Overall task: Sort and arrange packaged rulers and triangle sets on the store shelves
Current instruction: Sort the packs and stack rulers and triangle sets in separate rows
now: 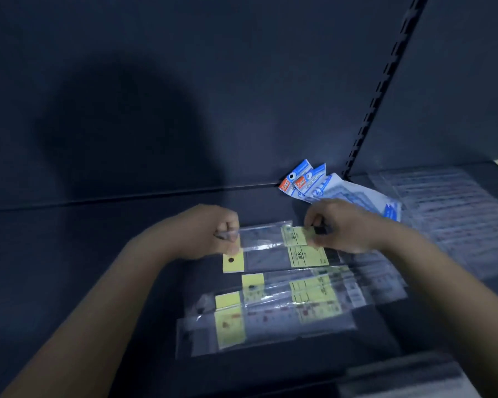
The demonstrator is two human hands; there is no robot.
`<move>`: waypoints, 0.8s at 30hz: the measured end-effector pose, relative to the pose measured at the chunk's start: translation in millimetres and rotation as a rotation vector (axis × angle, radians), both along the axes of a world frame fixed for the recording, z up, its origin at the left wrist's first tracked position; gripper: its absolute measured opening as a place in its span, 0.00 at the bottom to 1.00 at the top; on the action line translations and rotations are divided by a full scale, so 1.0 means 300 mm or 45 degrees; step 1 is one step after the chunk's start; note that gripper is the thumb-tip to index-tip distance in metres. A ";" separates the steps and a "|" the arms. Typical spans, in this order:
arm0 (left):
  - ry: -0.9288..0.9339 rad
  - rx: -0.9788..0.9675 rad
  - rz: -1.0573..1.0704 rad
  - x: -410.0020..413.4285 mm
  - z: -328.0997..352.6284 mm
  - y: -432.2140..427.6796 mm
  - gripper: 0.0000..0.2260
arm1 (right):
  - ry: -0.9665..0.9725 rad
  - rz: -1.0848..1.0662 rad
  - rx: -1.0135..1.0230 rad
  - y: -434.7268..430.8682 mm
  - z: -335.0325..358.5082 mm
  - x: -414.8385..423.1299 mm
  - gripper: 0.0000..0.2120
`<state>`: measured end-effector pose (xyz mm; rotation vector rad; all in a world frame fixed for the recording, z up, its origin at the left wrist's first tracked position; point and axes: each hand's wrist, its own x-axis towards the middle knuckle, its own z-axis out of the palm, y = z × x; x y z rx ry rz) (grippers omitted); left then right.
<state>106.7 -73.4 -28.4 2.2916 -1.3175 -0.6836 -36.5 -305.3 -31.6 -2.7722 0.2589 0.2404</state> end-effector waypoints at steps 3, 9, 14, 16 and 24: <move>-0.004 -0.080 -0.051 0.036 0.028 0.025 0.09 | 0.201 -0.029 0.021 0.009 0.039 0.026 0.11; -0.009 -0.313 0.018 0.053 0.089 0.062 0.08 | -0.017 -0.056 0.191 0.041 0.080 0.045 0.08; -0.051 -0.522 0.150 -0.005 0.178 0.036 0.07 | -0.480 -0.076 0.364 0.024 0.151 -0.047 0.02; -0.006 -0.583 0.121 -0.065 0.218 -0.007 0.09 | -0.481 -0.035 0.313 -0.008 0.180 -0.124 0.02; 0.103 -0.450 0.093 -0.445 0.203 -0.368 0.08 | -0.419 -0.139 0.149 -0.272 0.196 -0.628 0.06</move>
